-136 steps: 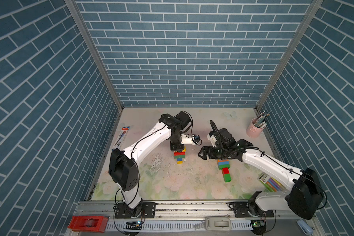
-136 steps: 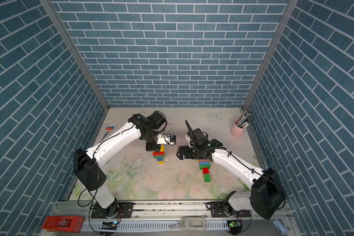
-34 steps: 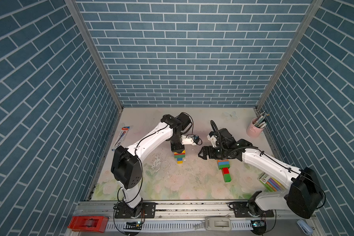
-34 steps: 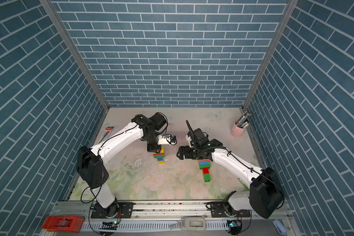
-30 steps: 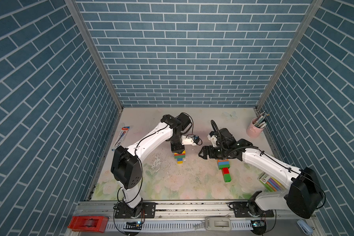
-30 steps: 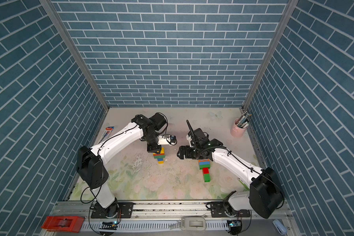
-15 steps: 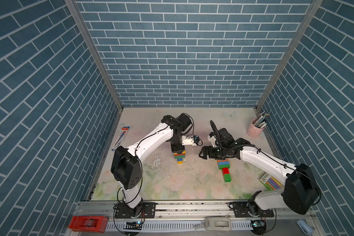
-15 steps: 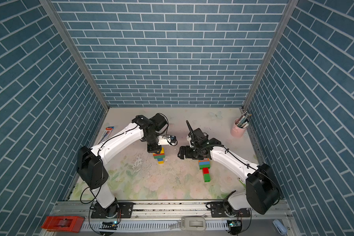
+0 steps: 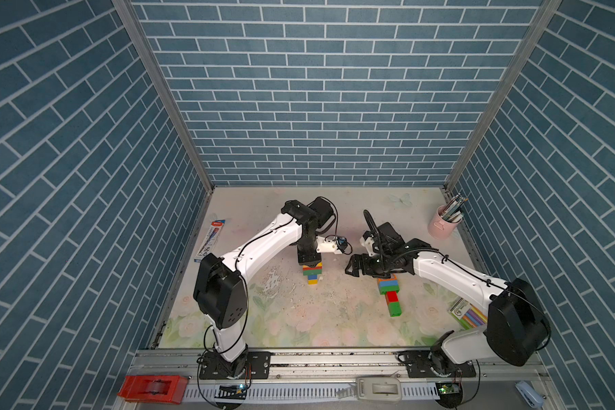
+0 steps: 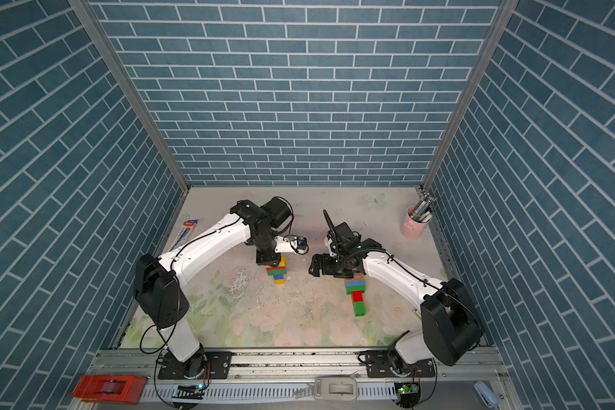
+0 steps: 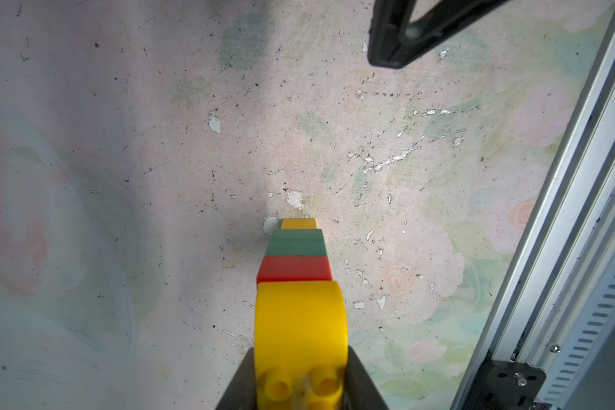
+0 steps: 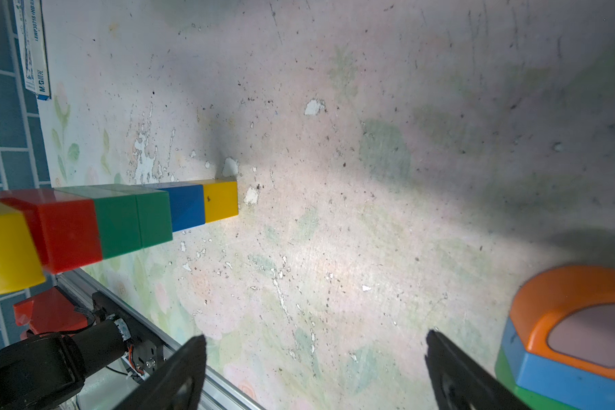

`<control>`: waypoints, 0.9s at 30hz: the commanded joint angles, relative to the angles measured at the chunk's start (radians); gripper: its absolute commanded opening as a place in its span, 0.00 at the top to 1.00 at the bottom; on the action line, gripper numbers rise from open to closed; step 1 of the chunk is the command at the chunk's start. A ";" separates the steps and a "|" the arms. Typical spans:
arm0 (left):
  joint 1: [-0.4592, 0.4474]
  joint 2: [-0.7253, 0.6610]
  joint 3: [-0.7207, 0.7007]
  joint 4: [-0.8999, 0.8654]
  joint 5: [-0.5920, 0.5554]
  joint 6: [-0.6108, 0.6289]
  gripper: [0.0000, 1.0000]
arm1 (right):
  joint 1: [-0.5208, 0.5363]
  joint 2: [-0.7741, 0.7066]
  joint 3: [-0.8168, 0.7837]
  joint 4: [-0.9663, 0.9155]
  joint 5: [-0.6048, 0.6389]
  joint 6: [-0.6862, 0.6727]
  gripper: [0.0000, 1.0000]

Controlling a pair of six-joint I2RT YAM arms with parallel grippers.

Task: Assemble an ice cream with lego
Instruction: Assemble the lego brick with the lego brick.

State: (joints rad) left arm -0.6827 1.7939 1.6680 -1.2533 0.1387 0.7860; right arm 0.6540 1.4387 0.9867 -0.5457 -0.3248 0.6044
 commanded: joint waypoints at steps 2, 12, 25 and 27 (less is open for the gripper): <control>-0.010 0.093 -0.033 -0.062 0.015 0.016 1.00 | -0.007 0.012 0.036 -0.008 -0.016 -0.005 0.03; 0.007 0.116 -0.143 -0.037 0.054 -0.023 1.00 | -0.013 0.034 0.048 -0.017 -0.025 -0.017 0.03; 0.011 0.089 -0.254 0.046 -0.005 -0.022 1.00 | -0.027 0.086 0.077 -0.021 -0.040 -0.038 0.03; 0.004 0.091 -0.260 0.054 -0.014 -0.025 1.00 | -0.027 0.099 0.081 -0.021 -0.047 -0.040 0.03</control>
State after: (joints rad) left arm -0.6670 1.7443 1.5440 -1.1500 0.1600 0.7708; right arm 0.6334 1.5169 1.0378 -0.5529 -0.3557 0.5934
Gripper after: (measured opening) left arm 0.360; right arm 0.971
